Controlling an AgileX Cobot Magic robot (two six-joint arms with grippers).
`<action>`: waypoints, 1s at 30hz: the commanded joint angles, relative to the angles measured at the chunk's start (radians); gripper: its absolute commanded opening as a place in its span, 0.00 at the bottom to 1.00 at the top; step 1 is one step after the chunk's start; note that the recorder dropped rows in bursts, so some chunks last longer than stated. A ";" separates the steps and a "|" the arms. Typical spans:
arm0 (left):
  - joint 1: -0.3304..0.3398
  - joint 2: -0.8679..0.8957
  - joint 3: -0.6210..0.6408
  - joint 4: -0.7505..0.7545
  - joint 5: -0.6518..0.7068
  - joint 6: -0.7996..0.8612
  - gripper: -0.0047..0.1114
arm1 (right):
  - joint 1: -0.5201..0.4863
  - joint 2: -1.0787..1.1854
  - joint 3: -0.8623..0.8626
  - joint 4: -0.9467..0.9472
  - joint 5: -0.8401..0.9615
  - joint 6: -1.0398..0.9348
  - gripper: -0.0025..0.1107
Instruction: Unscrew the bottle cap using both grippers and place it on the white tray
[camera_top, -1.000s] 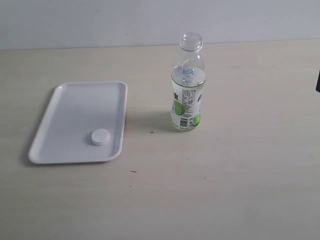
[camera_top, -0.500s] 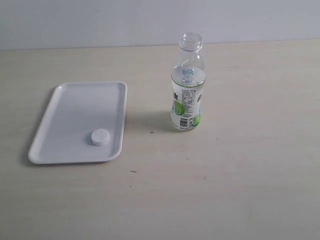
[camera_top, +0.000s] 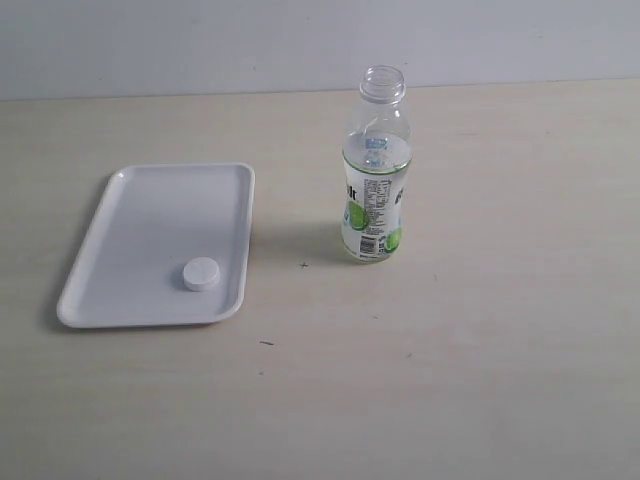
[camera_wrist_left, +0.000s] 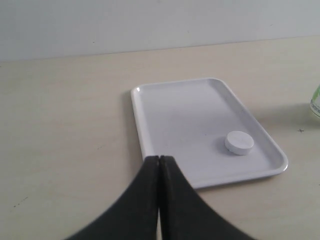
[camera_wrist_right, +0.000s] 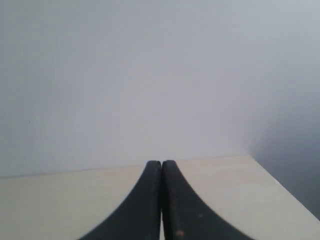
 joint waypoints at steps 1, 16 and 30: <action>-0.005 -0.006 -0.001 -0.001 -0.009 -0.007 0.04 | -0.004 -0.037 0.041 0.244 0.010 -0.297 0.02; -0.005 -0.006 -0.001 -0.001 -0.009 -0.007 0.04 | -0.175 -0.122 0.201 0.822 -0.027 -0.866 0.02; -0.005 -0.006 -0.001 -0.001 -0.009 -0.007 0.04 | -0.213 -0.158 0.356 0.859 -0.068 -0.870 0.02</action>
